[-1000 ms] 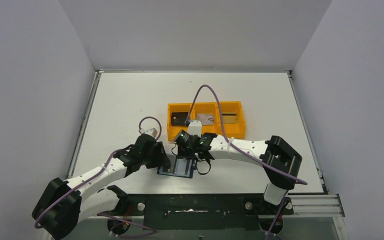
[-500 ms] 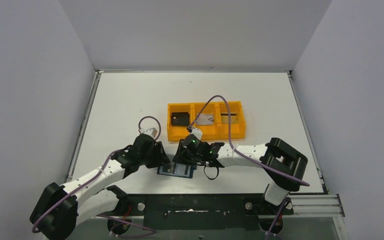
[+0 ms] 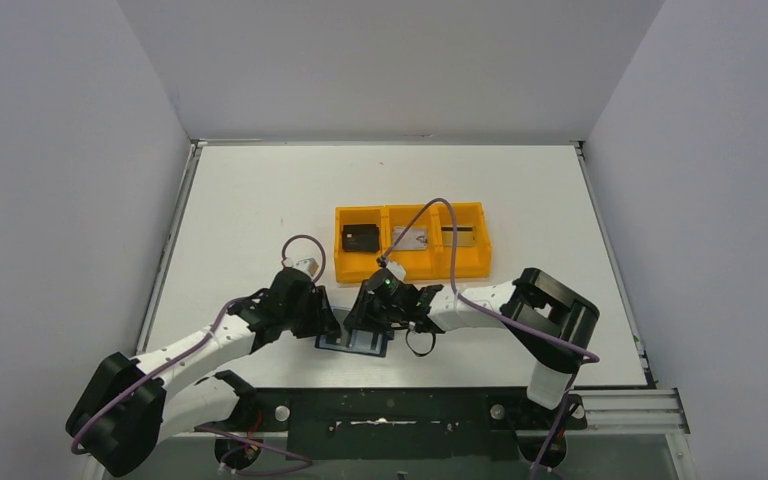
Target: Take the credit cards out of the card holder
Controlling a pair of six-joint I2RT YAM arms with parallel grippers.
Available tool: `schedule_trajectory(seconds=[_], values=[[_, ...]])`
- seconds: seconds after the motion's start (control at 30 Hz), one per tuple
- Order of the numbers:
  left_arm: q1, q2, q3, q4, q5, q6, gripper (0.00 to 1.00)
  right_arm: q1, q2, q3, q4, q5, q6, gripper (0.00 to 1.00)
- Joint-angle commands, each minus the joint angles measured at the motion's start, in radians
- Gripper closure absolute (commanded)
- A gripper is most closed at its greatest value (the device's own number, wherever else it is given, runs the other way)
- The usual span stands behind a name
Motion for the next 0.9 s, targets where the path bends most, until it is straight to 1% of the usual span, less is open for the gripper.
schedule_trajectory(seconds=[0.0,0.17,0.27,0.37,0.4,0.67,0.87], values=[[0.008,0.013,0.023,0.057,0.016,0.024,0.63,-0.01,0.008,0.004,-0.03,0.013,0.031,0.7],[0.005,0.042,0.017,0.068,0.039,0.029,0.75,-0.014,0.014,0.005,-0.017,0.009,0.028,0.71],[0.005,0.04,0.006,0.073,0.046,0.021,0.79,-0.017,0.006,-0.01,0.023,0.003,0.026,0.77],[0.005,0.032,0.001,0.061,0.032,0.011,0.8,-0.018,-0.012,-0.033,0.073,0.0,0.025,0.83],[0.005,0.03,0.001,0.056,0.023,0.008,0.8,-0.019,-0.019,-0.04,0.088,0.0,0.024,0.84],[0.006,0.038,0.012,0.023,-0.018,0.002,0.81,-0.025,-0.055,-0.083,0.181,-0.051,0.022,0.79],[0.005,0.038,0.015,0.012,-0.031,-0.005,0.81,-0.025,-0.073,-0.102,0.199,-0.049,0.026,0.8]])
